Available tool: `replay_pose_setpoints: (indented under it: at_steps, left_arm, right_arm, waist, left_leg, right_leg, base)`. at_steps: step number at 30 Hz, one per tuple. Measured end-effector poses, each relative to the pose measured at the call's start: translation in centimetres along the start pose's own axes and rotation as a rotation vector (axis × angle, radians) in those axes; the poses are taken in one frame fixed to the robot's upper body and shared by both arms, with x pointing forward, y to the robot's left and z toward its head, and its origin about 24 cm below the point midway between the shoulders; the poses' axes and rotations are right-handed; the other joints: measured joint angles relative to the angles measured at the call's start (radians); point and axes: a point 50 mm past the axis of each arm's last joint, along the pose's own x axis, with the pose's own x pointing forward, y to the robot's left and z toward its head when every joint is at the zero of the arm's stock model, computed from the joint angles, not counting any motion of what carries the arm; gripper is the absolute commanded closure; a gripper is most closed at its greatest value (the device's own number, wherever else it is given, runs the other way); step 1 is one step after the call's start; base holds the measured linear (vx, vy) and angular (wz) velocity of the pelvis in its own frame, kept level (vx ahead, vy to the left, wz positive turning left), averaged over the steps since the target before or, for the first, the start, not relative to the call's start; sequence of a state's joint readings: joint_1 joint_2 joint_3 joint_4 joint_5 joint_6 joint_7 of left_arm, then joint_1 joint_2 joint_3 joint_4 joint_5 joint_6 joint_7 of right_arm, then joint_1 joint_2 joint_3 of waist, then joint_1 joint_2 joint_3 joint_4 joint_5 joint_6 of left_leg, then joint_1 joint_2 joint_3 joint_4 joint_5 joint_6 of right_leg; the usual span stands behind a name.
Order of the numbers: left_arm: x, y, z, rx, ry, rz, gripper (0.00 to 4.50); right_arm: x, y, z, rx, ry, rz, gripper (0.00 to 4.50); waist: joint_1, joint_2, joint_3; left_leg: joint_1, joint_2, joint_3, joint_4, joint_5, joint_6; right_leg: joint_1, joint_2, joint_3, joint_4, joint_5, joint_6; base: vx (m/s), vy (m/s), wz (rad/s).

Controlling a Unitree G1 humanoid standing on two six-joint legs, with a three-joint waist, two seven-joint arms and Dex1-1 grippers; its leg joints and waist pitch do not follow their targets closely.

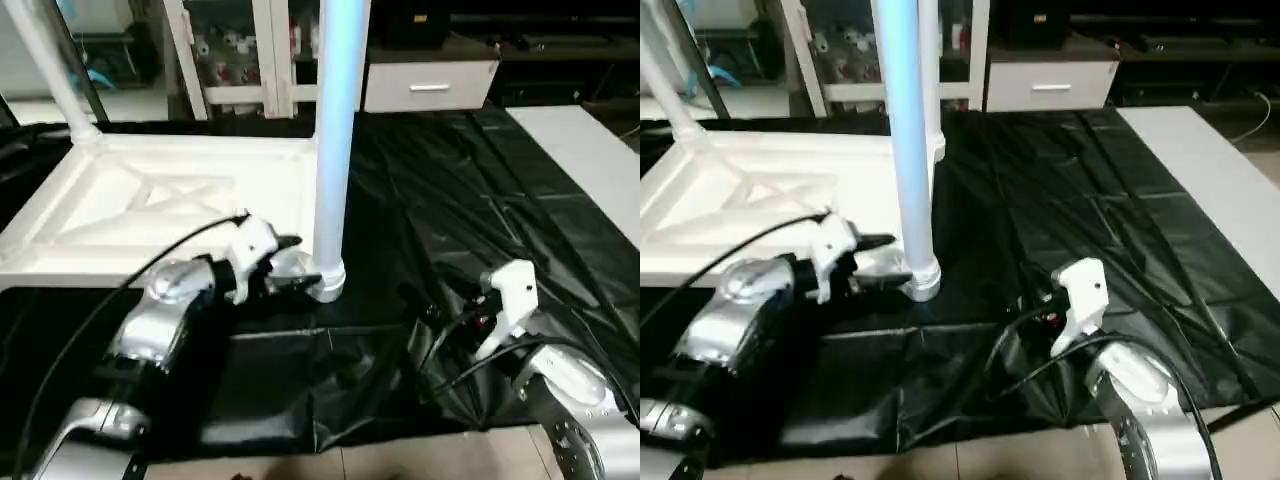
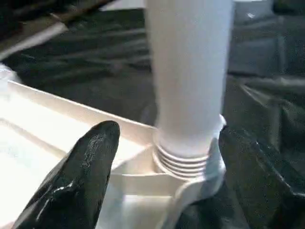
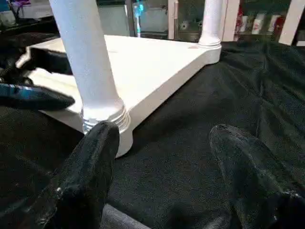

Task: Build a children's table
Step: Rotate table base

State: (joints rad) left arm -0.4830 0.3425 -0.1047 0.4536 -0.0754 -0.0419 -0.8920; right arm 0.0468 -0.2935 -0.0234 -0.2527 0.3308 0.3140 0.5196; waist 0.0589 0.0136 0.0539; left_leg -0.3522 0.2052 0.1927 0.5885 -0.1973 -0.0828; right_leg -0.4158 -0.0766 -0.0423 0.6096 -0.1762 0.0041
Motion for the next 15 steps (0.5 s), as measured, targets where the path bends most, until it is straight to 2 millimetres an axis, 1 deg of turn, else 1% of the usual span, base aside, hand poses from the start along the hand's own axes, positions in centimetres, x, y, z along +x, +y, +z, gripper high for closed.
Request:
replay_pose_setpoints:
  at_steps: [1,2,3,4,5,6,7,8,9,10,11,12,13,14,15]
  left_arm:
    - [-0.3,0.0,-0.2,-0.01,0.003,0.031,0.74]
    - [-0.3,-0.1,-0.2,-0.014,0.005,0.036,0.74]
    - [-0.4,-0.3,-0.3,-0.014,0.006,0.045,0.74]
    - [-0.4,-0.5,-0.4,-0.017,0.013,0.05,0.74]
    - [-0.4,-0.6,-0.3,-0.02,0.014,0.05,0.74]
    - [-0.4,-0.7,-0.3,-0.028,0.019,0.053,0.74]
    - [-0.4,-0.7,-0.2,-0.028,0.021,0.055,0.74]
    - [-0.4,-0.7,-0.1,-0.028,0.022,0.054,0.74]
    - [-0.4,-0.6,0.2,-0.023,0.021,0.054,0.74]
    - [-0.6,-0.6,0.1,-0.021,0.026,0.058,0.74]
    - [-0.8,-0.5,-0.1,-0.023,0.039,0.062,0.74]
    - [-1.0,-0.3,-0.1,-0.021,0.044,0.067,0.74]
    - [-1.0,-0.3,-0.1,-0.017,0.046,0.07,0.74]
    - [-0.9,-0.3,0.0,-0.012,0.043,0.068,0.74]
    - [-0.6,-0.5,0.2,-0.012,0.036,0.057,0.74]
  right_arm:
    - [0.2,0.0,0.0,0.01,-0.009,-0.016,1.18]
    - [0.2,0.1,0.0,0.013,-0.011,-0.023,1.18]
    - [0.3,0.1,0.1,0.019,-0.016,-0.031,1.18]
    - [0.5,0.0,0.2,0.015,-0.018,-0.03,1.18]
    - [0.5,0.0,0.3,0.011,-0.017,-0.03,1.18]
    - [0.7,-0.1,0.4,0.004,-0.017,-0.027,1.18]
    - [0.8,-0.2,0.6,-0.001,-0.019,-0.025,1.18]
    - [0.9,-0.3,0.6,-0.005,-0.017,-0.023,1.18]
    - [0.9,-0.4,0.7,-0.01,-0.016,-0.023,1.18]
    - [1.1,-0.5,0.7,-0.01,-0.011,-0.022,1.18]
    - [1.2,-0.6,0.8,-0.012,-0.012,-0.021,1.18]
    - [1.3,-0.6,0.9,-0.015,-0.018,-0.021,1.18]
    - [1.3,-0.7,0.9,-0.016,-0.016,-0.018,1.18]
    - [1.2,-0.7,0.9,-0.021,-0.012,-0.013,1.18]
    - [0.9,-1.0,0.8,-0.028,-0.002,-0.018,1.18]
  waist:
    - [-0.003,-0.002,0.0]
    - [-0.007,-0.003,0.0]
    - [-0.01,-0.007,-0.001]
    - [-0.015,-0.007,-0.001]
    - [-0.015,-0.007,-0.001]
    - [-0.014,-0.006,0.0]
    - [-0.012,-0.006,0.001]
    - [-0.011,-0.004,0.002]
    - [-0.008,-0.001,0.004]
    - [-0.007,0.001,0.011]
    - [-0.003,0.005,0.015]
    - [-0.001,0.008,0.017]
    - [-0.001,0.01,0.018]
    - [-0.002,0.009,0.017]
    - [-0.004,0.008,0.015]
  left_leg:
    - [-0.008,-0.003,-0.01,0.0,0.0,0.001]
    - [-0.016,-0.006,-0.024,0.002,0.001,0.001]
    - [-0.021,-0.007,-0.029,0.002,0.001,0.002]
    - [-0.032,-0.016,-0.05,0.004,0.005,0.008]
    - [-0.039,-0.017,-0.061,0.004,0.006,0.01]
    - [-0.047,-0.017,-0.078,0.004,0.006,0.01]
    - [-0.049,-0.017,-0.086,0.004,0.006,0.01]
    - [-0.05,-0.017,-0.093,0.004,0.006,0.01]
    - [-0.047,-0.017,-0.097,0.003,0.006,0.009]
    - [-0.023,-0.006,-0.088,0.002,0.003,0.006]
    - [-0.007,-0.002,-0.075,0.001,0.002,0.004]
    - [0.007,-0.002,-0.065,0.0,0.0,0.003]
    - [0.024,-0.003,-0.054,-0.006,-0.005,0.002]
    - [0.033,-0.006,-0.046,-0.01,-0.007,0.002]
    - [0.037,-0.009,-0.041,-0.015,-0.008,0.004]
  right_leg:
    - [0.002,-0.002,-0.007,0.0,-0.001,0.001]
    - [0.004,-0.006,-0.019,-0.001,-0.001,0.002]
    - [0.003,-0.011,-0.029,-0.002,-0.002,0.003]
    - [0.007,-0.018,-0.047,-0.003,-0.002,0.003]
    - [0.011,-0.022,-0.062,-0.006,-0.004,0.003]
    - [0.023,-0.026,-0.085,-0.017,-0.006,0.005]
    - [0.033,-0.031,-0.103,-0.023,-0.008,0.006]
    - [0.047,-0.035,-0.12,-0.03,-0.011,0.008]
    - [0.067,-0.039,-0.137,-0.037,-0.018,0.012]
    - [0.073,-0.034,-0.128,-0.038,-0.026,0.012]
    - [0.088,-0.033,-0.119,-0.037,-0.031,0.012]
    - [0.095,-0.032,-0.106,-0.032,-0.039,0.014]
    - [0.107,-0.032,-0.093,-0.032,-0.047,0.014]
    - [0.111,-0.032,-0.082,-0.032,-0.052,0.017]
    - [0.12,-0.032,-0.074,-0.034,-0.055,0.02]
  base:
    - [0.0,0.0,0.0]
    - [-0.015,-0.013,0.24]
    - [-0.01,-0.013,0.24]
    - [0.006,-0.011,0.4]
    - [0.012,-0.016,0.51]
    - [0.012,-0.016,0.51]
    - [0.022,-0.016,0.56]
    - [0.036,-0.003,0.61]
    - [0.036,-0.003,0.61]
    - [0.061,-0.01,0.44]
    - [0.0,0.0,0.0]
    - [0.068,-0.001,0.15]
    - [0.083,0.033,0.01]
    - [0.155,0.048,-0.03]
    - [0.123,0.036,-0.07]
